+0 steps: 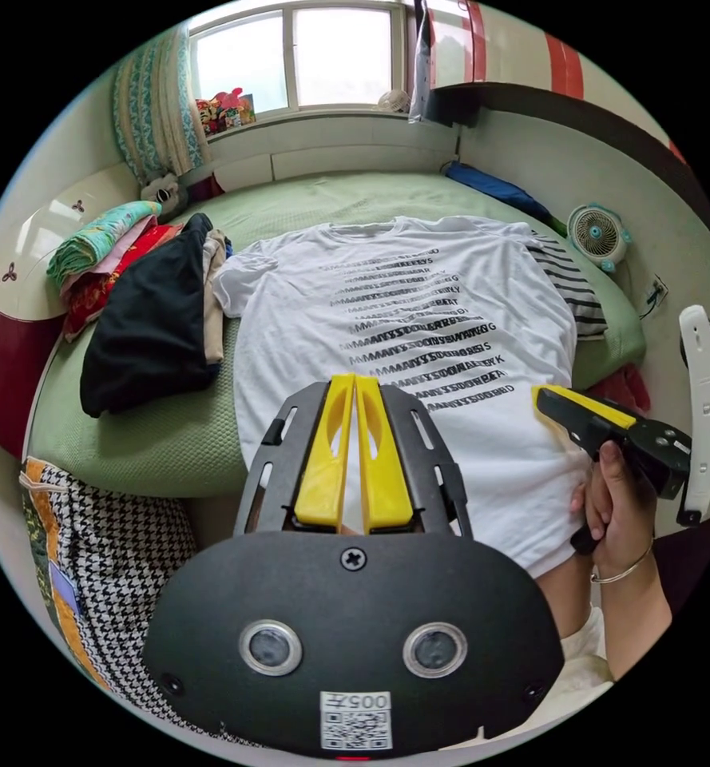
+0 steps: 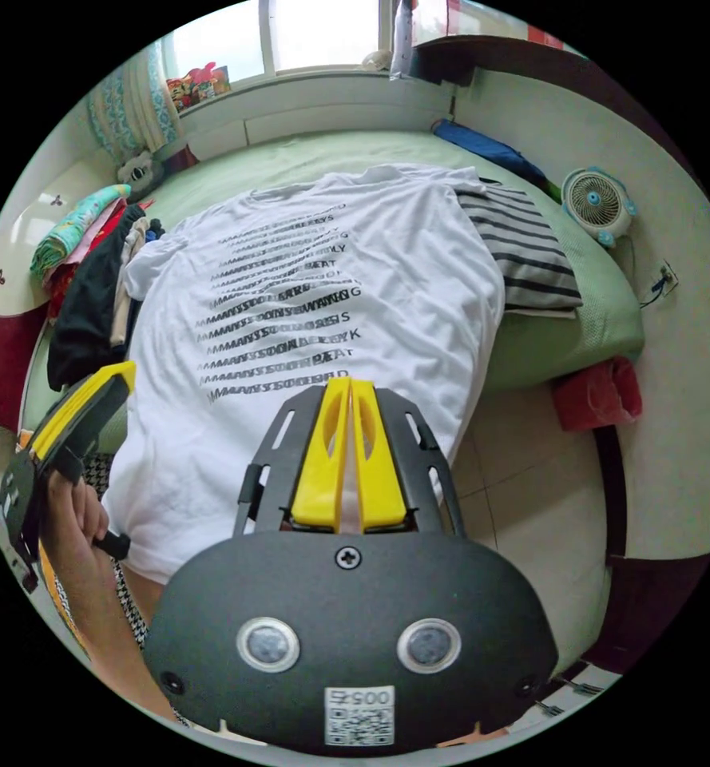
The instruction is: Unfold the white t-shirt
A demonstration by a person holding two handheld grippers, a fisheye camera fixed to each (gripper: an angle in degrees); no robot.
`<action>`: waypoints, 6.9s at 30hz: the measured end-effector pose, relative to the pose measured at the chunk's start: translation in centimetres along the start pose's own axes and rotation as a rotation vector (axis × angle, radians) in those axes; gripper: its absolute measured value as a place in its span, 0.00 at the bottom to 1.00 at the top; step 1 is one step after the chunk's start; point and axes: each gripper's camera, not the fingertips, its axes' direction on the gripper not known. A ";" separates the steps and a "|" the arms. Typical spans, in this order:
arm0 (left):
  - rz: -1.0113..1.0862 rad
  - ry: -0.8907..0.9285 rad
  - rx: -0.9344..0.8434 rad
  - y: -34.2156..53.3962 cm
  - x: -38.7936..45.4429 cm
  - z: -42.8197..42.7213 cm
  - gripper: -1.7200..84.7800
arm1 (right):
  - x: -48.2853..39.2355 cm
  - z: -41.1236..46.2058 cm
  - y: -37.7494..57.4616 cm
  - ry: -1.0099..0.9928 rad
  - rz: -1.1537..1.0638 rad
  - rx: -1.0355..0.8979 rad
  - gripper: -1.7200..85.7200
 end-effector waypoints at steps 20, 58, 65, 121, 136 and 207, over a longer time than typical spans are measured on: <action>-0.024 0.011 -0.002 2.1 -0.9 -1.9 0.01 | -2.5 -0.5 1.8 0.070 -0.063 0.009 0.01; -0.031 0.006 -0.005 2.5 -1.9 -1.9 0.01 | -3.0 -0.6 2.8 0.076 -0.085 0.011 0.00; -0.027 0.002 -0.008 2.2 -2.1 -1.5 0.01 | -3.2 -0.4 2.8 0.081 -0.091 0.013 0.00; -0.050 0.175 -0.001 -1.4 -11.3 5.2 0.01 | -4.5 7.0 -3.2 0.152 -0.161 -0.041 0.00; -0.150 0.215 0.006 -2.1 -16.6 6.3 0.01 | 0.5 9.3 -6.3 -0.024 -0.115 -0.054 0.01; -0.232 0.211 -0.021 -26.6 -28.3 27.0 0.04 | -9.2 36.6 -47.6 -0.524 -0.638 -0.247 0.08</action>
